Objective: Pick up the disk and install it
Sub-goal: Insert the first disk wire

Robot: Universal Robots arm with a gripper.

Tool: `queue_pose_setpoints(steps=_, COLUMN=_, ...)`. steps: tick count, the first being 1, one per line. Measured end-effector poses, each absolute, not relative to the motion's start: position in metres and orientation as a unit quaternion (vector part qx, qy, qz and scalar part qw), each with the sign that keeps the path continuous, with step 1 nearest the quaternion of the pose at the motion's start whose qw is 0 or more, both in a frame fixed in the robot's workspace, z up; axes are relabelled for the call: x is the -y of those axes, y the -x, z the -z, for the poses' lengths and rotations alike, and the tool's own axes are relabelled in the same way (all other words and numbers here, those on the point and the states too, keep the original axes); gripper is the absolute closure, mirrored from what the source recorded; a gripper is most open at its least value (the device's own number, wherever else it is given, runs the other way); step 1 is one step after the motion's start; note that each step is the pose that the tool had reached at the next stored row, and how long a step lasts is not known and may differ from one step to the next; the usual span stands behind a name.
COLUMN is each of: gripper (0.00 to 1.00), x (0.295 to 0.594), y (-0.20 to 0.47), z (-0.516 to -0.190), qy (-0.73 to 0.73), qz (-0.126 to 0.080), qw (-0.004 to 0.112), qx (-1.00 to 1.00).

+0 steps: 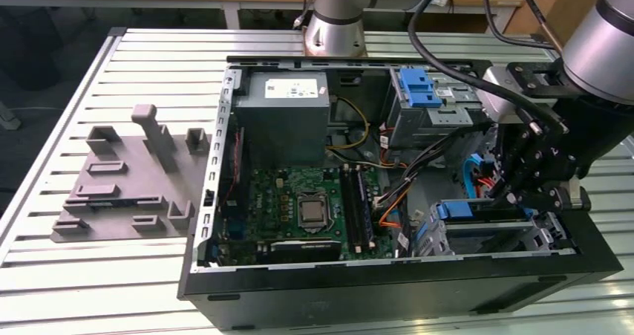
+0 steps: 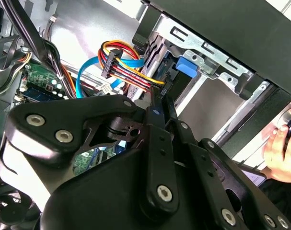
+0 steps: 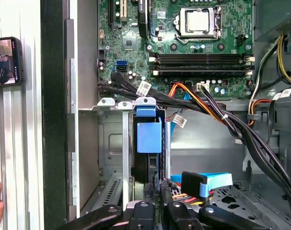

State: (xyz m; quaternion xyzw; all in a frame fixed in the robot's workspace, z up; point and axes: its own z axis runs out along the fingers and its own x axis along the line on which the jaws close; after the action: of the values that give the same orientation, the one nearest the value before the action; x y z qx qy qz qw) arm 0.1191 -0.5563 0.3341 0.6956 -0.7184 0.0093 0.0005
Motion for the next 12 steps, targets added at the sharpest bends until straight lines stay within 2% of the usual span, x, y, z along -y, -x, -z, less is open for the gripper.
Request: queue_pose_setpoints(steps=12, gripper=0.84, x=0.5563, y=-0.1199, z=-0.3329, qy=-0.696, qz=-0.009, qw=0.0, qx=0.718)
